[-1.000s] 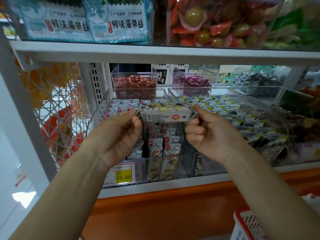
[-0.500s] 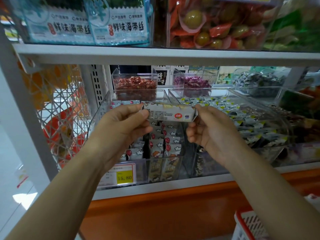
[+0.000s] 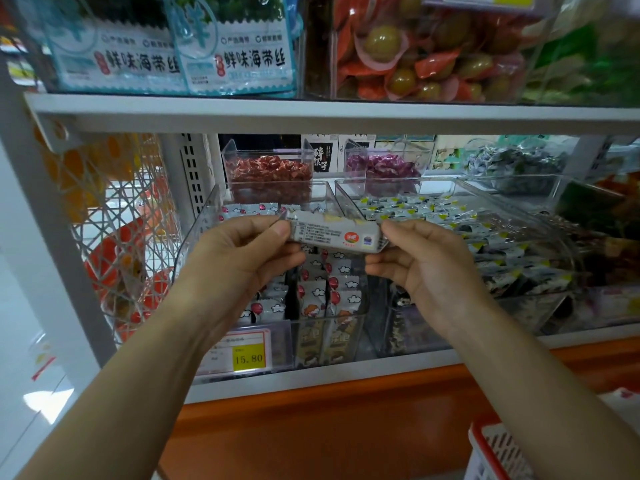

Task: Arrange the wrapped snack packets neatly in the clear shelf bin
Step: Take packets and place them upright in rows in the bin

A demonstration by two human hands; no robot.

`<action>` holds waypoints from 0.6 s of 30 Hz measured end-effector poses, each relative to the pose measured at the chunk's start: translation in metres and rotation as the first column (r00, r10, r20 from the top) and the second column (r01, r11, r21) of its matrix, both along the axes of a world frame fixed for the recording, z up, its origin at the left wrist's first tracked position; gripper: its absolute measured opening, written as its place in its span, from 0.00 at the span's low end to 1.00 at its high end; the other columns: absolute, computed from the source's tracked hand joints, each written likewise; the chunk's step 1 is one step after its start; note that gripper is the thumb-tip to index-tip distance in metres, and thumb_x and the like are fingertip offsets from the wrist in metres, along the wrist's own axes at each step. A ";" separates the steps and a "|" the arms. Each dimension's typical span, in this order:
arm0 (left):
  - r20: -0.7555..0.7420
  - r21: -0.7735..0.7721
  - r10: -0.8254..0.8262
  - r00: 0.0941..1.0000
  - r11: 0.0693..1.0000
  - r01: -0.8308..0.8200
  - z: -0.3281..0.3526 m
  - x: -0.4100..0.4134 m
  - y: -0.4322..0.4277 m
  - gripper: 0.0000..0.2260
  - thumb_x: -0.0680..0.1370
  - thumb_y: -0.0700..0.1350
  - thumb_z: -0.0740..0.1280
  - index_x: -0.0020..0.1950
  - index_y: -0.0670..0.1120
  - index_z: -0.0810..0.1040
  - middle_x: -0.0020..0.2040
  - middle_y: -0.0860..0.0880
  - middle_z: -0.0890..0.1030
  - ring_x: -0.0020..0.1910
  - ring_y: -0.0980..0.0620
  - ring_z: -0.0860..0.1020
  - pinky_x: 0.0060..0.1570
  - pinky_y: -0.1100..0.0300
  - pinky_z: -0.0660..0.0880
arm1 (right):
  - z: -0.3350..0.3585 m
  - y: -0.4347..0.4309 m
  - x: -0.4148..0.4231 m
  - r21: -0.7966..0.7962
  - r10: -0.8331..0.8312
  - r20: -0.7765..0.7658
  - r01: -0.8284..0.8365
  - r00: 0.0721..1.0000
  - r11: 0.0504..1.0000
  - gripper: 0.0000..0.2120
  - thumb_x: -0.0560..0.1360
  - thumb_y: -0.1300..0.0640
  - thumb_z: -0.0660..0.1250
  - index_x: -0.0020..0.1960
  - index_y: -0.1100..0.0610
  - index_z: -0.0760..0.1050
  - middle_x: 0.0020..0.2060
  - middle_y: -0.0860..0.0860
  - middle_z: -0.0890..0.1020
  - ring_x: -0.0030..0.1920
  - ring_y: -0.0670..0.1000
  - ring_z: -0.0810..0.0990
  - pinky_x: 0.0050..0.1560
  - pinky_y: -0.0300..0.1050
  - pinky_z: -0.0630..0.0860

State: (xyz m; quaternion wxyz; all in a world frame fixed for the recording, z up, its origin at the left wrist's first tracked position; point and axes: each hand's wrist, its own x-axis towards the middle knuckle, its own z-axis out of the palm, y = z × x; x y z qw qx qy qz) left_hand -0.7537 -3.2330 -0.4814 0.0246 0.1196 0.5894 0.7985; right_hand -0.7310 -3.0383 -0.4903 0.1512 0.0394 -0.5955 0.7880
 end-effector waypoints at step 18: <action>0.203 0.169 -0.122 0.972 0.982 0.088 0.005 0.003 -0.005 0.13 0.71 0.41 0.67 0.54 0.39 0.79 0.48 0.42 0.84 0.45 0.49 0.83 0.39 0.63 0.79 | -0.003 0.006 -0.001 0.446 -0.077 -0.325 0.225 0.942 0.866 0.18 0.72 0.69 0.68 0.47 0.45 0.76 0.46 0.44 0.81 0.48 0.43 0.80 0.49 0.37 0.78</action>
